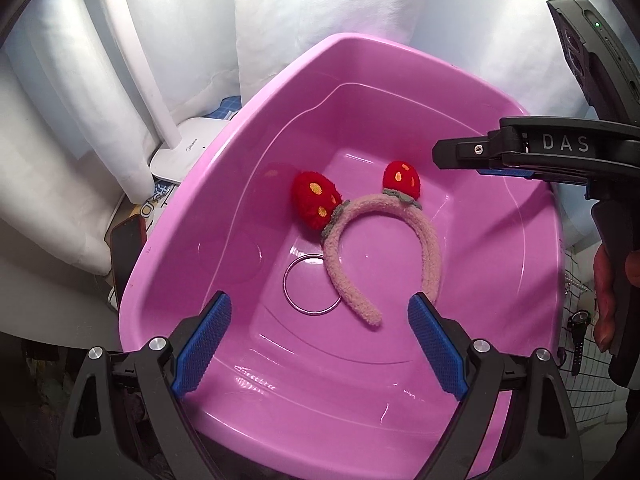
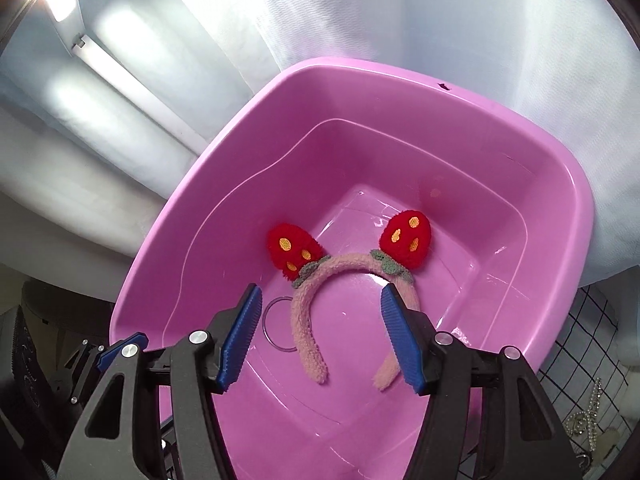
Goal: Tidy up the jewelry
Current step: 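Withdraw the right gripper from the tub back toward the table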
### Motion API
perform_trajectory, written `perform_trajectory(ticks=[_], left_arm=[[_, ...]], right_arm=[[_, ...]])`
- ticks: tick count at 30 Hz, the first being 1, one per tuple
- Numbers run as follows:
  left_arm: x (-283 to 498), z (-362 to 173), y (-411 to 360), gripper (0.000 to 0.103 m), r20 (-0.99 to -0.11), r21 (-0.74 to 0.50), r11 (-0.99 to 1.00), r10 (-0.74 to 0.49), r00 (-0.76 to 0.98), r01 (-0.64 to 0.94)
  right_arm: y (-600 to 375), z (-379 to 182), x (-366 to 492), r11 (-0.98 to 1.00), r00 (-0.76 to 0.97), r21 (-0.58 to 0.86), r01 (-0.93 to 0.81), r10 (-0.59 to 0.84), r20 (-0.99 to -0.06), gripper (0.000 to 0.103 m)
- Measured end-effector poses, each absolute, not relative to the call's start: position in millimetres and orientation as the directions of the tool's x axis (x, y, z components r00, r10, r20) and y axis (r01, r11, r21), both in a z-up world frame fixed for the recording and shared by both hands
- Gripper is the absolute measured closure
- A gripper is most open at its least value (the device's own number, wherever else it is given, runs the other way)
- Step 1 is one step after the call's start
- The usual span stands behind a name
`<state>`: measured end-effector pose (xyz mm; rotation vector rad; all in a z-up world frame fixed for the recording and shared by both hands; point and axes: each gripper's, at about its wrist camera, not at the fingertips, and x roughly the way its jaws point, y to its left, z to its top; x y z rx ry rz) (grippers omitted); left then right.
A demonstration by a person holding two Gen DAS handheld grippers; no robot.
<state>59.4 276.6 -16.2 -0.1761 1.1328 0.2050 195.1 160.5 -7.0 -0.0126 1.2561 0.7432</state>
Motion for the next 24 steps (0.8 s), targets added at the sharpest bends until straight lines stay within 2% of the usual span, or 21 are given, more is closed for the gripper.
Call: perform_trajectory(ticks=[12,18,24], left_arm=[[27.1,11.7,238.7,0.015,-0.878,-0.036,0.973,0.078,0.472,-0.228],[13.9,27.0,202.9,0.015,-0.858,-0.051,0.983,0.046,0.512,-0.175],[6.4,33.2,156.3,0.015,-0.837,-0.049,0.993,0.017,0.547,-0.106]], right_arm=[[70.3,61.0,139.2,0.723,0.238,0.445,-0.528,0.629,-0.74,0.044],[-6.9,75.6,111.1,0.763,0.328,0.427,-0.485,0.612,-0.72,0.041],[-89.8,70.8,79.5,0.839,0.424,0.377,-0.393,0.529,-0.735,0.041]])
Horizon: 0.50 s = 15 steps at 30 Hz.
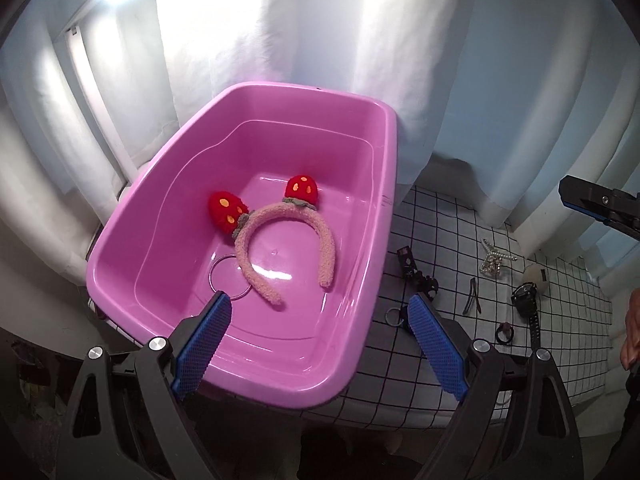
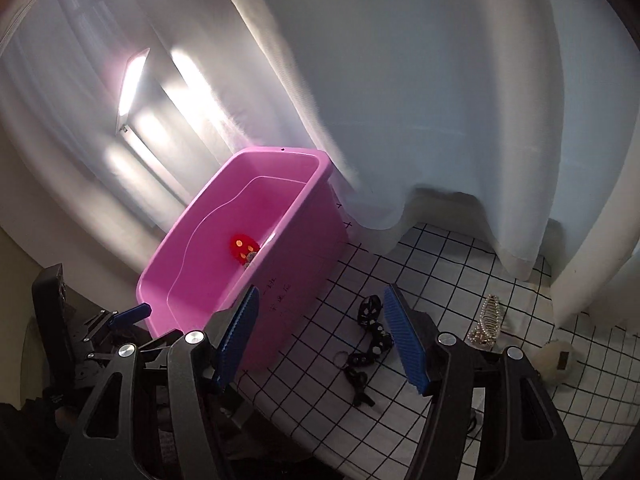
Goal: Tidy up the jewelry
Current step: 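Withdraw the right gripper from the tub back toward the table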
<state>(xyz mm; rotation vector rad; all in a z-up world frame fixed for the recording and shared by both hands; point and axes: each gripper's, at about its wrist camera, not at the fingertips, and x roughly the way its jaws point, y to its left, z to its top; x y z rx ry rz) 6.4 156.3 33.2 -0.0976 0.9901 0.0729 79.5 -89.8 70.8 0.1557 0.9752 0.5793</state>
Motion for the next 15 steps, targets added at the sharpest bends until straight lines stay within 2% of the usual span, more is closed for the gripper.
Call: perform_trajectory(ticks=[2,8,15], left_arm=[[4.0,33.1,140.4,0.014,-0.832,-0.049,0.996,0.004,0.555,-0.081],[-3.4,19.5,95.4,0.01,-0.836,-0.054,0.999,-0.043,0.547,-0.005],[-9.0,-9.0,64.9,0.01,-0.858,-0.077,0.997,-0.064,0.51,-0.003]], right_arm=[[-117.0,65.3,66.3,0.862,0.456,0.358,-0.358,0.496,-0.739,0.037],[-194.5,38.1,25.5,0.911,0.524,0.35,-0.219,0.413,-0.745,0.037],[-262.9,2.8,-13.7,0.938,0.574,0.341,-0.064,0.314,-0.756,0.037]])
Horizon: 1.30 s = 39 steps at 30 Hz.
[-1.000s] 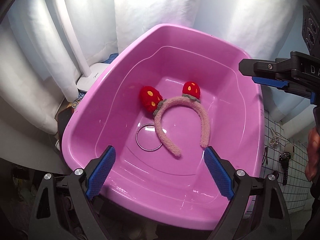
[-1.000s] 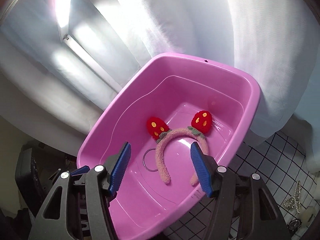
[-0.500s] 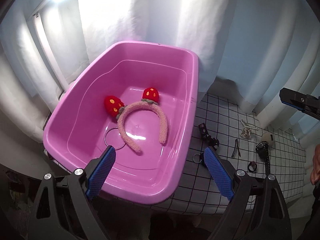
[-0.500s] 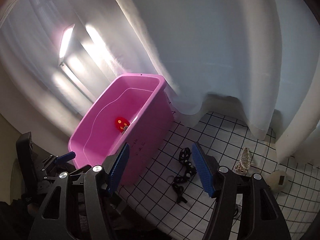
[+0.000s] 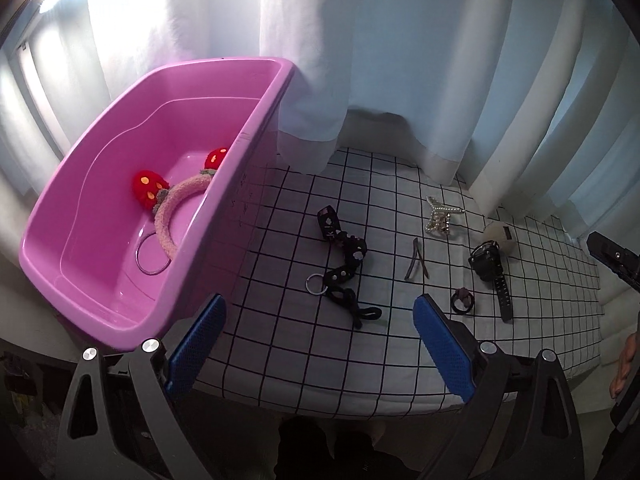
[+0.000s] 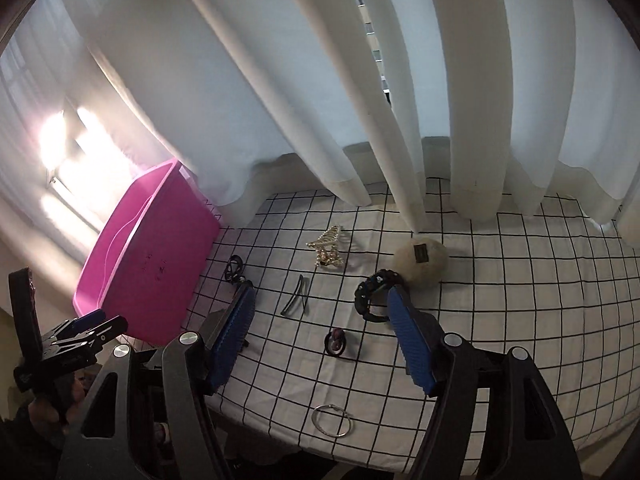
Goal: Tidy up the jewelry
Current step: 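Withdraw the right gripper from the tub back toward the table, then close the right gripper on the black watch strap while the left gripper grasps the black keychain strap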
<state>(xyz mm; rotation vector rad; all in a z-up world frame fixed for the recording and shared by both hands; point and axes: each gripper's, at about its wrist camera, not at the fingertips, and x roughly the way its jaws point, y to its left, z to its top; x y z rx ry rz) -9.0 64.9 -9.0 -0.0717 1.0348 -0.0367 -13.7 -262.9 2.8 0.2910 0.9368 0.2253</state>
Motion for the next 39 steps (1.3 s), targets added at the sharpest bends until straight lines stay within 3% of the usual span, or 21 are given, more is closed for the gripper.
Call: perform_trajectory(ticks=[17,39], left_arm=[[-3.5,-90.7,46.2,0.01,-0.907,-0.079,0.987,-0.014,0.422,-0.137],[29.8,-157.7,41.3,0.01,-0.907,-0.039,0.962,0.08,0.414,-0.27]], right_arm=[[-309.8,-79.2,-50.0,0.963,0.589,0.262,0.06,0.177,-0.788,0.037],[-273.7,-156.0,0.9,0.977,0.545,0.188,-0.097,0.21,-0.811,0.037]])
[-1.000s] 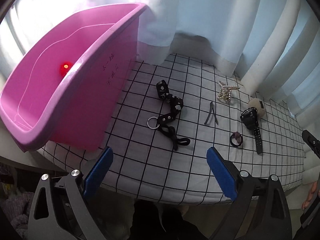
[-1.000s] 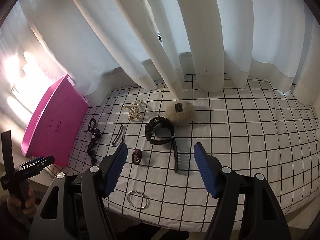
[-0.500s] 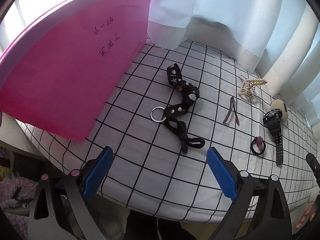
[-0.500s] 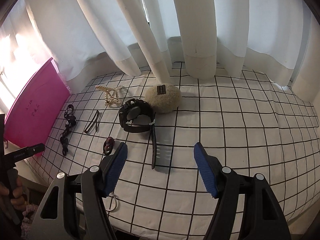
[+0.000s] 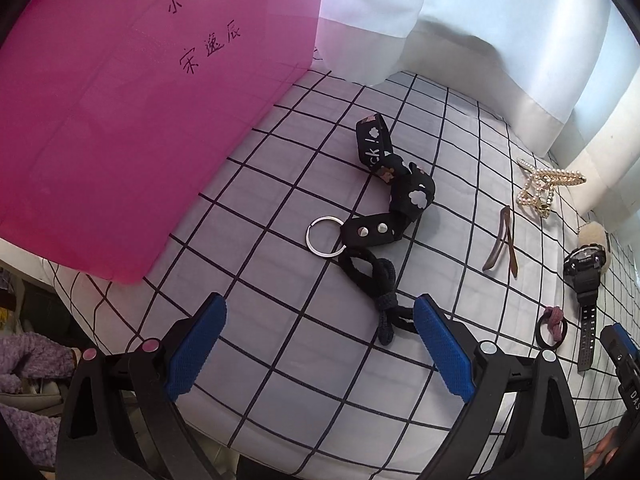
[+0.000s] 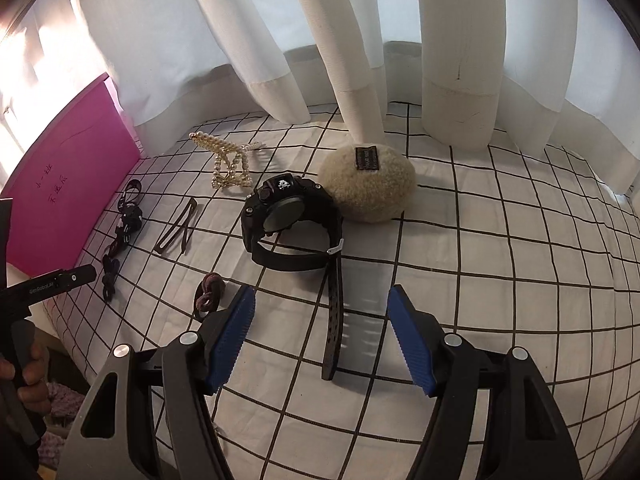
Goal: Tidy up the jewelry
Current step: 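Close the right gripper on the black watch strap while the left gripper grasps the black keychain strap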
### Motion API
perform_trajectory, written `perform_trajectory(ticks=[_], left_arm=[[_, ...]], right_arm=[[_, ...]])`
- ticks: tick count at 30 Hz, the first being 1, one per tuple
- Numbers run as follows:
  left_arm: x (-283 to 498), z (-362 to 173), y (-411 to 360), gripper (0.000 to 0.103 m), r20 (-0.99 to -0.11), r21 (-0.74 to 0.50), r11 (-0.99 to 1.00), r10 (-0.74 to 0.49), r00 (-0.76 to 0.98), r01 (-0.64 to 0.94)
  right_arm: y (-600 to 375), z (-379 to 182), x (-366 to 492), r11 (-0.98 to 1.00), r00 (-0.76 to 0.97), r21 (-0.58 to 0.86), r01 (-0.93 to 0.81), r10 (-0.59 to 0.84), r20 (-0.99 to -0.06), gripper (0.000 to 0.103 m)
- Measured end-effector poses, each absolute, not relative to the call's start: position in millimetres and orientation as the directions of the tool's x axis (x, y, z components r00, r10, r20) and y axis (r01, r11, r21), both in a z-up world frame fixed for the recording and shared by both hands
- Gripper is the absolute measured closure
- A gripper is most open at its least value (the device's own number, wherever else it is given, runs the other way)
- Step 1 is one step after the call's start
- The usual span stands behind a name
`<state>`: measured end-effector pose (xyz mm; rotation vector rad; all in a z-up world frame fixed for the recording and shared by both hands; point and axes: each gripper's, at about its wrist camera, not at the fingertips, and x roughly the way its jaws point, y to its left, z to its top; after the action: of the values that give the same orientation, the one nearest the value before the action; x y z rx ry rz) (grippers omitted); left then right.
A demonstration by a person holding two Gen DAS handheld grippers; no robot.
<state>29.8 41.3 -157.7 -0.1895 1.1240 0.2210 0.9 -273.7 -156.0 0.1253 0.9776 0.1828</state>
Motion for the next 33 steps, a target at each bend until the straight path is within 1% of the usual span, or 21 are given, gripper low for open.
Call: perform_trajectory(ticks=[13,18,30,33], left_arm=[[48.1,-177.2,42.8,0.01,-0.909,-0.019,0.953,0.109,0.403,-0.301],[49.8,-181.8,36.9,0.01,-0.913,-0.013,0.956,0.108,0.393,-0.294],[46.9,-185.7,25.8,0.009,-0.902,-0.005,0.952,0.128,0.413,-0.307],[46.5,-186.4,25.3,0.008,-0.896,-0.004,0.951,0.134,0.423,-0.31]], right_arm=[[-251.9,-167.6,19.0,0.975,0.531,0.168,-0.148,0.222,-0.818,0.037],[-239.9,-171.5,23.2,0.98,0.53,0.117,-0.16,0.185,-0.828,0.037],[-237.1,-180.6,40.5,0.987,0.516,0.106,-0.12,0.153,-0.843,0.037],[-234.1,-183.4,46.7,0.989,0.512,0.093,-0.118,0.14,-0.848,0.036]])
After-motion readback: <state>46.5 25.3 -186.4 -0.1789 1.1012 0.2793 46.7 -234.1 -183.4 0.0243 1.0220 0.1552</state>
